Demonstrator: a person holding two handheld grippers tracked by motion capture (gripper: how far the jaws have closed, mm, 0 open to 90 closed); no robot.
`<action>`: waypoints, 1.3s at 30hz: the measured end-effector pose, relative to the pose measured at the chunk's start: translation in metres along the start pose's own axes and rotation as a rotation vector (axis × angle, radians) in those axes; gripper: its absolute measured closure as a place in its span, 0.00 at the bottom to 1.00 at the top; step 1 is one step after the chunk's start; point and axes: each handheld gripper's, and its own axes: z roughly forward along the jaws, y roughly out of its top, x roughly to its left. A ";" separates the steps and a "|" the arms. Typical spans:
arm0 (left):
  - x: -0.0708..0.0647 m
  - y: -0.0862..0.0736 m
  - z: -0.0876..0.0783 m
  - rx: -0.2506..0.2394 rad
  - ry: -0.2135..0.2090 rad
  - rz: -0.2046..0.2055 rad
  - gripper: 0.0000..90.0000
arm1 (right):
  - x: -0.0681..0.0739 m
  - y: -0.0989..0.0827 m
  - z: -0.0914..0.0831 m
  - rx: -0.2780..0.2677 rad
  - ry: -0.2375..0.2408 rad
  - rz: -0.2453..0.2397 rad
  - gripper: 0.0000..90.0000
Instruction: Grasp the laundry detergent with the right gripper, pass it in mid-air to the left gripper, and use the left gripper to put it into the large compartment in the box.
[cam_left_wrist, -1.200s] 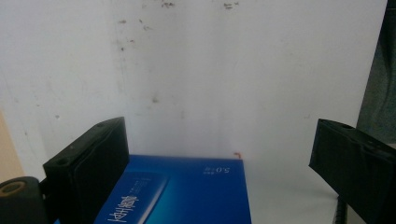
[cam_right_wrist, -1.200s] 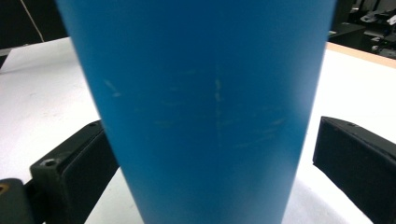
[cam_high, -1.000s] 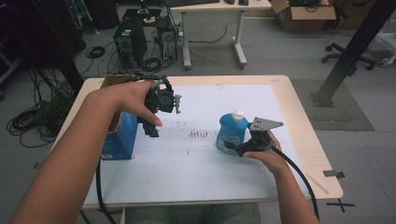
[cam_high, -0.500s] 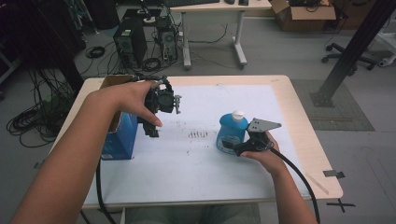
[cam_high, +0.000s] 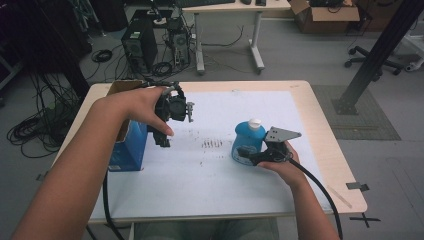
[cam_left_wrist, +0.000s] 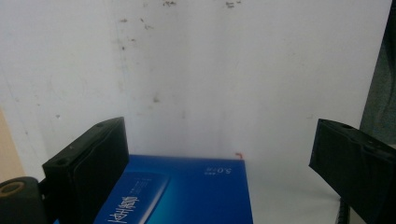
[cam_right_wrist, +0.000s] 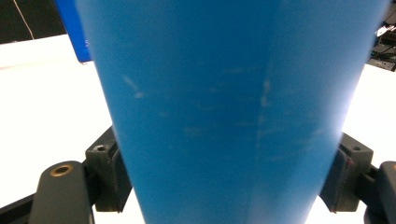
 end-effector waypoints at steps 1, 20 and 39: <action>0.000 0.000 0.000 -0.001 0.000 -0.002 0.05 | 0.000 0.000 0.000 -0.001 0.001 0.001 0.27; -0.001 -0.002 -0.002 -0.002 0.008 -0.001 0.05 | 0.003 0.000 0.001 -0.003 0.025 -0.039 0.47; 0.000 -0.003 -0.005 -0.009 0.009 -0.013 0.05 | 0.002 0.014 -0.006 -0.001 0.058 -0.053 0.51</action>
